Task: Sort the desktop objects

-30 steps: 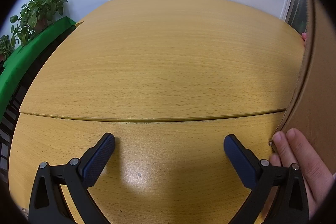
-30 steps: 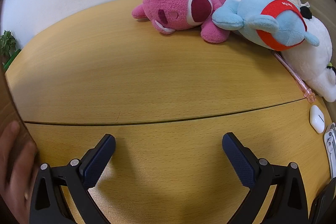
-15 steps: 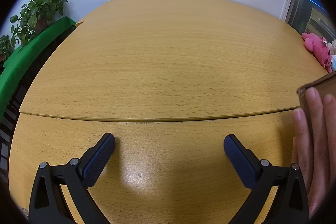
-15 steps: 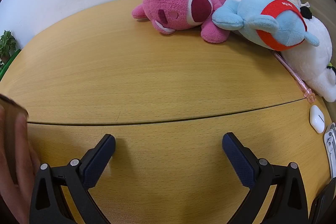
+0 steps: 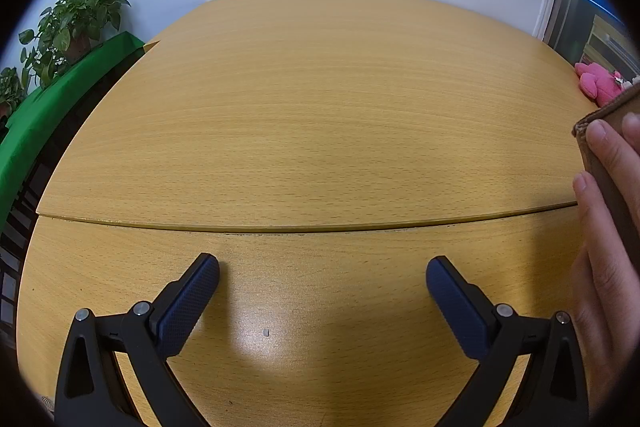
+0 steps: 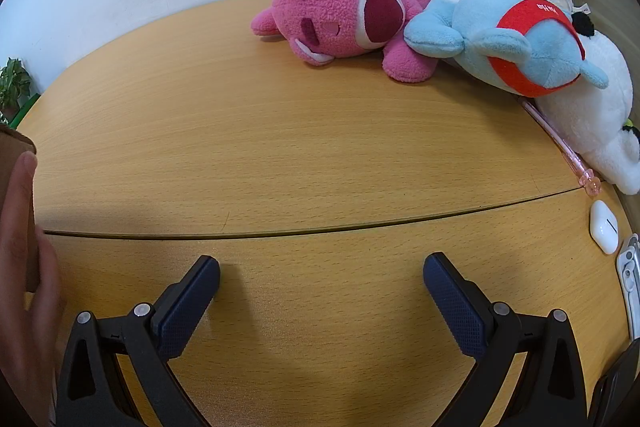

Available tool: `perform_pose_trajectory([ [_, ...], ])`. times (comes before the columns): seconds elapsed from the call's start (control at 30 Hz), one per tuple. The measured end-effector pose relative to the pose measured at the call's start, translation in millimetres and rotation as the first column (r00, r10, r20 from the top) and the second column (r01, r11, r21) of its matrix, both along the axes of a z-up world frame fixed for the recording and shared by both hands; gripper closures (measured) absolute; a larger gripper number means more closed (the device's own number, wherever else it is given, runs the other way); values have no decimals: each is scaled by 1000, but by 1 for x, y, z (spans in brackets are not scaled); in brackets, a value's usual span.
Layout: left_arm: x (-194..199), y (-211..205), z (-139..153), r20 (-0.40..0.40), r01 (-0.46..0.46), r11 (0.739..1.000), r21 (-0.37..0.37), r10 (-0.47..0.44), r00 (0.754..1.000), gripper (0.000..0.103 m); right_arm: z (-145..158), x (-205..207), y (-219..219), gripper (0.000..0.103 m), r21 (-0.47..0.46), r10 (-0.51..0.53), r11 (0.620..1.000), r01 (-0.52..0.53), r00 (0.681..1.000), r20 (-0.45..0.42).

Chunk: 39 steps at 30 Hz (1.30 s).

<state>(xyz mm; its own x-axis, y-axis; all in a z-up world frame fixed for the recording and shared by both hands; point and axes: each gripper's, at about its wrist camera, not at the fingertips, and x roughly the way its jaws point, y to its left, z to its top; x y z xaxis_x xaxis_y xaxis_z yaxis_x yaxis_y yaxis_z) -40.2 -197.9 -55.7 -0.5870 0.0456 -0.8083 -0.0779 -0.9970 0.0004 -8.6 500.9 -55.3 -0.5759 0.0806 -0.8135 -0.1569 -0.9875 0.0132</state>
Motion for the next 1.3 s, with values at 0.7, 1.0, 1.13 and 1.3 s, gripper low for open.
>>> perform_pose_trajectory([
  [0.7,-2,-1,0,0,4,1000,0,-4,1000,0,0,-1,1,0,0,-9,1000,9,1000,0],
  [1.0,-2,-1,0,0,5,1000,0,-5,1000,0,0,0,1,0,1,-11,1000,11,1000,0],
  [1.13,-2,-1,-1,0,5,1000,0,-5,1000,0,0,0,1,0,1,-12,1000,12,1000,0],
  [1.3,-2,-1,0,0,5,1000,0,-5,1000,0,0,0,1,0,1,-12,1000,12,1000,0],
])
